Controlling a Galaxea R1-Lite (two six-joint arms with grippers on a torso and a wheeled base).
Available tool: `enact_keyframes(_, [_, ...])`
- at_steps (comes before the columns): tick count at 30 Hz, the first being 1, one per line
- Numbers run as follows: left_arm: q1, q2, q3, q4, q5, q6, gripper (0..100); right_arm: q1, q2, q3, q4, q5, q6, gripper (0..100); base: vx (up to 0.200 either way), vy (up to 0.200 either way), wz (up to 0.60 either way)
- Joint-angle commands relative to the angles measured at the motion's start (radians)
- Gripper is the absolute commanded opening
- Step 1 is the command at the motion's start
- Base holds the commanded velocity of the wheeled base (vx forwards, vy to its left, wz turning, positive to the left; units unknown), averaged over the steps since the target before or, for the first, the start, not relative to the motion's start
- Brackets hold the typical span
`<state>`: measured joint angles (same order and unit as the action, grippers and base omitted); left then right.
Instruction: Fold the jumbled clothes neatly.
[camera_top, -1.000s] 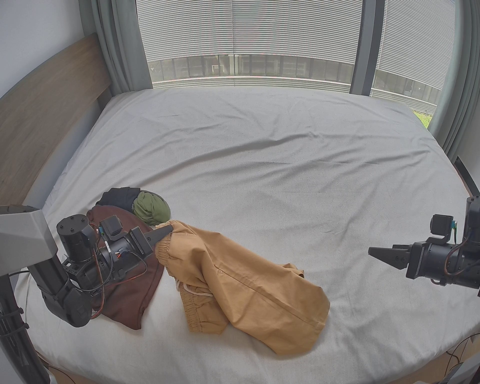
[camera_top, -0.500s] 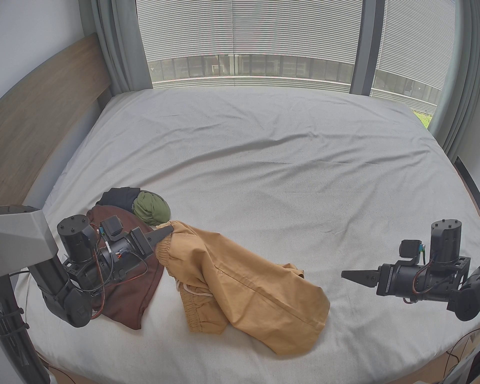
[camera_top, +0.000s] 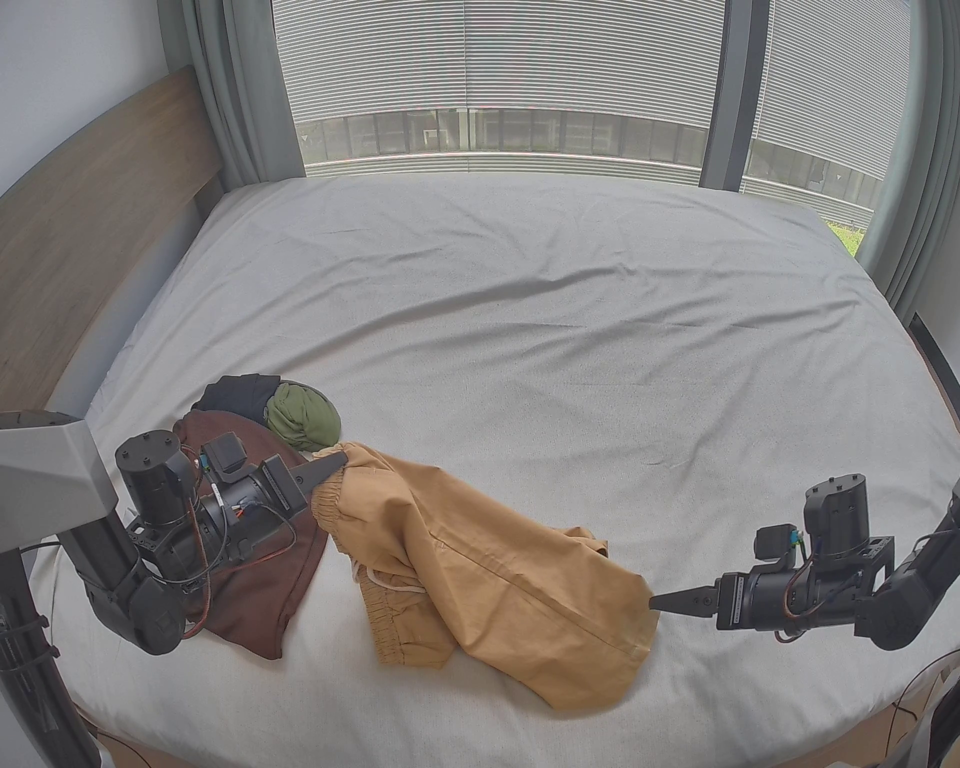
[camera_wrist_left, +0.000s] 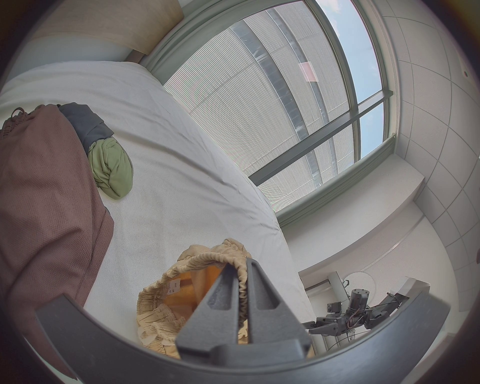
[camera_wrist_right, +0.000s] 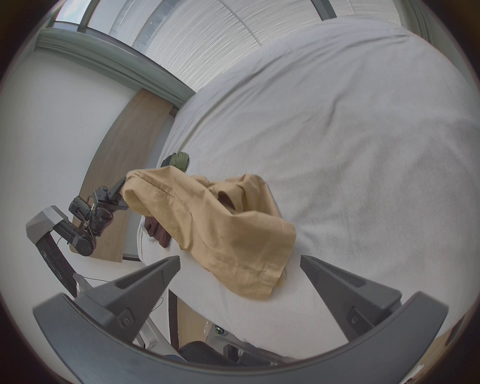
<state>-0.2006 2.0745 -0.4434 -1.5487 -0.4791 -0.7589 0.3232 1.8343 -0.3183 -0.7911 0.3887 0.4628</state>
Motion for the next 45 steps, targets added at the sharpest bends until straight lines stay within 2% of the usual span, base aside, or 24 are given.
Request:
enact_keyframes(1, [0.001,0.006,0.0,-0.001,0.001,0.001,0,0.017,0.088,-0.004,-0.014,0.006,0.0,100,0.0,0.0,0.0])
enact_keyframes(11, [0.003,0.016,-0.001,-0.001,0.001,0.001,0,0.051,0.229,0.031,-0.168,0.004,0.007,100,0.0,0.0,0.0])
enact_keyframes(18, [0.003,0.019,-0.001,-0.001,-0.001,0.001,0,0.079,0.273,0.07,-0.31,-0.004,0.105,100,0.0,0.0,0.0])
enact_keyframes(29, [0.003,0.021,-0.001,-0.001,-0.003,0.0,0,0.083,0.367,0.09,-0.418,-0.01,0.125,100,0.0,0.0,0.0])
enact_keyframes(33, [0.004,0.021,-0.001,-0.001,-0.003,0.0,0,0.109,0.402,0.091,-0.451,-0.011,0.126,100,0.0,0.0,0.0])
enact_keyframes(40, [0.004,0.021,-0.003,-0.001,-0.003,0.0,0,0.143,0.459,0.122,-0.576,-0.01,0.132,100,0.0,0.0,0.0])
enact_keyframes(45, [0.004,0.021,-0.003,-0.001,-0.003,0.0,0,0.149,0.511,0.134,-0.675,-0.005,0.169,100,0.0,0.0,0.0])
